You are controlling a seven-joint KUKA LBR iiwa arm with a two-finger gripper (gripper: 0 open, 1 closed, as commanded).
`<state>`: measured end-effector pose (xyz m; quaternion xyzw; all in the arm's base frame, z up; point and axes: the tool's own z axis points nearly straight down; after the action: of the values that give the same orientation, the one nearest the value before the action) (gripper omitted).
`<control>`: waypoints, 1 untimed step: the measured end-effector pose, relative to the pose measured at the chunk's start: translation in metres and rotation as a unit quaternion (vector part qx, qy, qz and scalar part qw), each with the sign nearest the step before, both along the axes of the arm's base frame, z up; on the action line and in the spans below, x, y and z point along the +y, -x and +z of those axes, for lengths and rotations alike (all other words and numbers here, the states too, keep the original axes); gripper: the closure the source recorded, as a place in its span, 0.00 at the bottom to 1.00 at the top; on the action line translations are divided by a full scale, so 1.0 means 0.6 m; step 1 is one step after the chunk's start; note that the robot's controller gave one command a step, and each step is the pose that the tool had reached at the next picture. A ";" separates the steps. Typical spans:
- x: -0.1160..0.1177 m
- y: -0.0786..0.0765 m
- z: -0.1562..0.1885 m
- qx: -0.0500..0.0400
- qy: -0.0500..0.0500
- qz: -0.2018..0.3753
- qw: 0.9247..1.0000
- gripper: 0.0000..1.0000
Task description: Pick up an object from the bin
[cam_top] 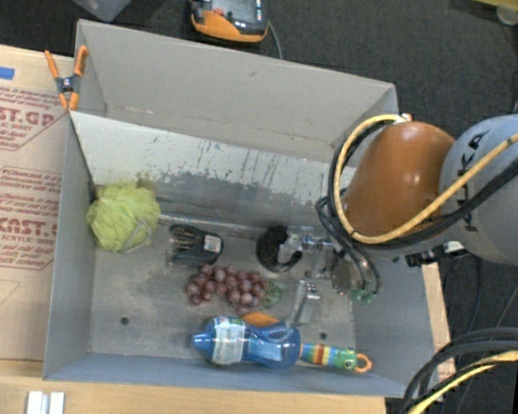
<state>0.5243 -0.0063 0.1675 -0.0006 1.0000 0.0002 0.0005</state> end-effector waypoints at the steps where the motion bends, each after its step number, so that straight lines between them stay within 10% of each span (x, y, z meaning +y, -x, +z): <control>1: 0.016 0.069 -0.162 -0.005 0.000 0.030 1.000 0.00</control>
Offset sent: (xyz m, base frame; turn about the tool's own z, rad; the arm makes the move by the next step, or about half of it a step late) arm -0.0443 0.0299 -0.0649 0.1381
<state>0.4830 0.0033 0.0700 -0.0303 0.9995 0.0007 0.0053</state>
